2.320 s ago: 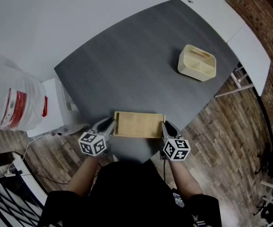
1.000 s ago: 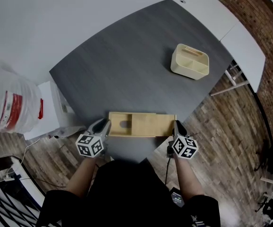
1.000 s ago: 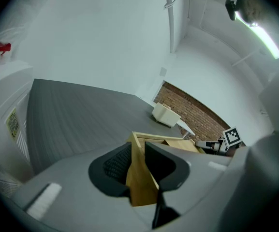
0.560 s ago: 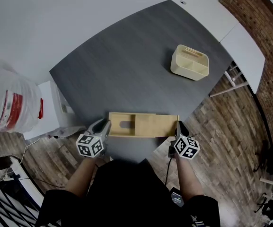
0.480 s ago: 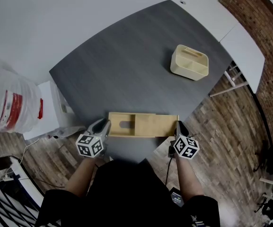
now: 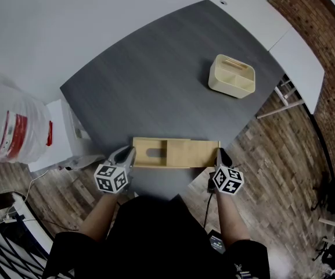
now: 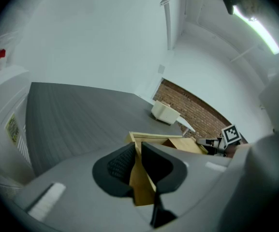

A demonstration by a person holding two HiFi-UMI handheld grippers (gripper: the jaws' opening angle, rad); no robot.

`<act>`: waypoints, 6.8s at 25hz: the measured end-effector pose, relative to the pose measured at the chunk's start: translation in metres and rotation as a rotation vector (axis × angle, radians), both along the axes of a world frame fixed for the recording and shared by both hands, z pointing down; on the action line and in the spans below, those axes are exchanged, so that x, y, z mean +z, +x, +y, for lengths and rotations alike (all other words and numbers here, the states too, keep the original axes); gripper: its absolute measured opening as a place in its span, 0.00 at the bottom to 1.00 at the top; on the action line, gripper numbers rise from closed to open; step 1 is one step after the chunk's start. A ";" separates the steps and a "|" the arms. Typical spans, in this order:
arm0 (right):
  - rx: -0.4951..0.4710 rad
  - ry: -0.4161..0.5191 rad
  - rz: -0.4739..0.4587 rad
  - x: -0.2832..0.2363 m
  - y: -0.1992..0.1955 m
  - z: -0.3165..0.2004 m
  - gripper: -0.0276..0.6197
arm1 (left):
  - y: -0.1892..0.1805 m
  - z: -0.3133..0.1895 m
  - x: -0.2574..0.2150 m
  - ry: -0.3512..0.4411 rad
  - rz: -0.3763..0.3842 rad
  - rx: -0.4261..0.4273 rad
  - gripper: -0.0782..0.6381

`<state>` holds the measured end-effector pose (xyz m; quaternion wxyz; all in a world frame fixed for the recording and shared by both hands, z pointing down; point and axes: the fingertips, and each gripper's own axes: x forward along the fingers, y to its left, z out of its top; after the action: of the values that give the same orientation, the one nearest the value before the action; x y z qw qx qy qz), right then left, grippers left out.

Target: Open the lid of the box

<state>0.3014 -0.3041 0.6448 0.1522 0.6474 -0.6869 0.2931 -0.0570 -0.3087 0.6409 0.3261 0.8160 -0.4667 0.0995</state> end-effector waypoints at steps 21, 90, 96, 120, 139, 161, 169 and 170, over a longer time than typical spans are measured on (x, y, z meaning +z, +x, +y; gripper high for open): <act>0.063 -0.021 0.055 0.002 0.035 0.000 0.09 | -0.001 -0.001 0.001 -0.033 0.021 -0.039 0.16; 0.088 -0.061 0.145 0.008 0.063 -0.008 0.10 | 0.001 -0.004 0.004 -0.093 -0.035 -0.033 0.16; 0.085 -0.061 0.152 0.007 0.065 -0.017 0.10 | 0.002 -0.004 0.005 -0.094 -0.034 -0.029 0.16; 0.117 0.006 0.178 -0.004 0.073 -0.018 0.19 | 0.004 -0.009 0.003 -0.060 -0.073 -0.016 0.17; -0.100 0.379 0.102 -0.129 -0.074 0.086 0.07 | -0.030 0.036 -0.125 0.420 0.096 0.109 0.12; -0.353 0.510 0.026 -0.161 -0.114 0.157 0.05 | 0.003 0.156 -0.166 0.619 0.082 0.178 0.11; -0.390 0.510 0.015 -0.164 -0.112 0.151 0.05 | 0.014 0.163 -0.166 0.622 0.081 0.182 0.11; -0.390 0.511 0.011 -0.165 -0.111 0.150 0.05 | 0.015 0.163 -0.167 0.626 0.080 0.182 0.11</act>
<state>0.1904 -0.1538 0.4803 0.0417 0.5222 -0.8486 0.0731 -0.0421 -0.1460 0.4739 0.0673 0.9184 -0.3865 -0.0521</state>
